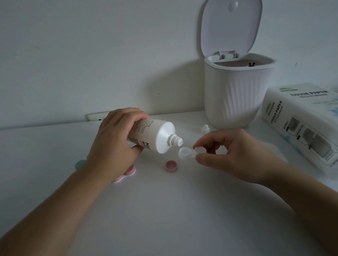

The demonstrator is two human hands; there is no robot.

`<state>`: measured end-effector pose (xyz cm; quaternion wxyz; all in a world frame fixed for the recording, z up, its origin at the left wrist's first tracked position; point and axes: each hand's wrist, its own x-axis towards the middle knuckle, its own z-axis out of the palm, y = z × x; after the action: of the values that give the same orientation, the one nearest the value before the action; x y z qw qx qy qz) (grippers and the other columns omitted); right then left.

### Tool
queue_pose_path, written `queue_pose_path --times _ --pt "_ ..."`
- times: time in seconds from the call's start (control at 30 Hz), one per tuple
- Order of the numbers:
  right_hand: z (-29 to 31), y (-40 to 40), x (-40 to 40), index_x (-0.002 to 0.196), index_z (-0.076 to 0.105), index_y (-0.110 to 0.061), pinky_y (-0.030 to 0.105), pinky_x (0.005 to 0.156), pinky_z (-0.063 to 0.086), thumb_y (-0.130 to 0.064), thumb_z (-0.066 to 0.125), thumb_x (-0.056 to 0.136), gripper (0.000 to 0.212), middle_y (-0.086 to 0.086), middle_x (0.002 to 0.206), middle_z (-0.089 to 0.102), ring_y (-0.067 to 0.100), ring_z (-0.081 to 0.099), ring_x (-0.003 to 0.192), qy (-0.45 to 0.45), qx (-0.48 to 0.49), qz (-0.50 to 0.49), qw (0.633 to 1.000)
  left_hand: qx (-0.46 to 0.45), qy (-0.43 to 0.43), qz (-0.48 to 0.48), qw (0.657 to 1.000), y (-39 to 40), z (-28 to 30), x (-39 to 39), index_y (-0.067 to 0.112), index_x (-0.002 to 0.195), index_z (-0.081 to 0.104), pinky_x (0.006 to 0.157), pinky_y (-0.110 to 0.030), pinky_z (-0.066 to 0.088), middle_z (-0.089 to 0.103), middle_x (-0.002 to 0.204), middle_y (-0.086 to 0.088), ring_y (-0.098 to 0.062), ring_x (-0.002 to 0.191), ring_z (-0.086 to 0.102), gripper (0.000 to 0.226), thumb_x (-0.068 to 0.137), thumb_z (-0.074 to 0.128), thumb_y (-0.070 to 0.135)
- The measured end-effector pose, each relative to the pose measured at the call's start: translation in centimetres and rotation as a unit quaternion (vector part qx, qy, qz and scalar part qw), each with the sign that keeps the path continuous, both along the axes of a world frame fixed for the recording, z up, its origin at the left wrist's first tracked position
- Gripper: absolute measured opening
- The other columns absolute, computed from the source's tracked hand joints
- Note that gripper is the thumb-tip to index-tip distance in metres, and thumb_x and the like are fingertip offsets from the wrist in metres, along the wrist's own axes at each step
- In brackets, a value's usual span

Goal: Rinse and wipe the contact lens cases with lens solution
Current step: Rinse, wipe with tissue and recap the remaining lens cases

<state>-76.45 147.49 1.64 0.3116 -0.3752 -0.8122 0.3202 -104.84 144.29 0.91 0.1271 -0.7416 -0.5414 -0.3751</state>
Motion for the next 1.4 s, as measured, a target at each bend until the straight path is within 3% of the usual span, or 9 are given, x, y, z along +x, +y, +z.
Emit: queue_pose_path --times 0.23,0.53,0.7,1.07,1.4 --pt "0.08 -0.35 -0.02 0.09 0.077 -0.032 0.009 0.071 0.047 -0.039 0.078 0.077 0.015 -0.011 0.082 0.073 0.001 0.065 0.076 0.001 -0.003 -0.008 1.0 0.014 0.031 -0.005 0.999 0.1 -0.05 -0.02 0.015 0.121 0.059 0.102 -0.028 0.035 0.059 0.126 0.004 -0.022 0.118 0.051 0.07 0.058 0.079 -0.008" --pt "0.29 -0.51 -0.1 0.092 0.077 -0.029 0.011 0.071 0.048 -0.035 0.079 0.078 0.015 -0.008 0.083 0.073 0.002 0.064 0.074 0.004 -0.006 -0.008 1.0 0.026 0.035 0.006 0.999 0.11 -0.01 0.08 0.014 0.119 0.06 0.102 -0.032 0.037 0.06 0.125 0.002 -0.026 0.117 0.053 0.07 0.056 0.079 -0.01" --pt "0.29 -0.56 -0.1 0.091 0.077 -0.029 0.019 0.074 0.051 -0.035 0.078 0.079 0.014 -0.007 0.083 0.074 0.005 0.065 0.076 0.001 -0.005 -0.008 1.0 0.029 0.038 0.006 0.999 0.12 0.0 0.14 0.014 0.119 0.061 0.102 -0.032 0.037 0.06 0.125 0.001 -0.028 0.117 0.054 0.071 0.055 0.077 -0.011" --pt "0.15 -0.47 -0.05 0.09 0.077 -0.03 0.021 0.074 0.052 -0.037 0.078 0.079 0.013 -0.01 0.082 0.073 0.005 0.065 0.075 0.008 -0.002 -0.001 1.0 0.04 0.046 0.009 0.998 0.04 0.14 0.26 0.012 0.117 0.061 0.105 -0.026 0.032 0.061 0.126 0.0 -0.028 0.117 0.053 0.07 0.053 0.074 -0.013" --pt "0.04 -0.41 -0.02 0.088 0.076 -0.032 0.02 0.072 0.051 -0.041 0.077 0.078 0.014 -0.012 0.081 0.072 0.004 0.064 0.074 0.007 0.005 0.0 1.0 0.047 0.051 0.016 0.997 -0.07 0.19 0.39 0.009 0.115 0.063 0.105 -0.03 0.033 0.062 0.126 -0.004 -0.03 0.118 0.053 0.068 0.052 0.075 -0.014"
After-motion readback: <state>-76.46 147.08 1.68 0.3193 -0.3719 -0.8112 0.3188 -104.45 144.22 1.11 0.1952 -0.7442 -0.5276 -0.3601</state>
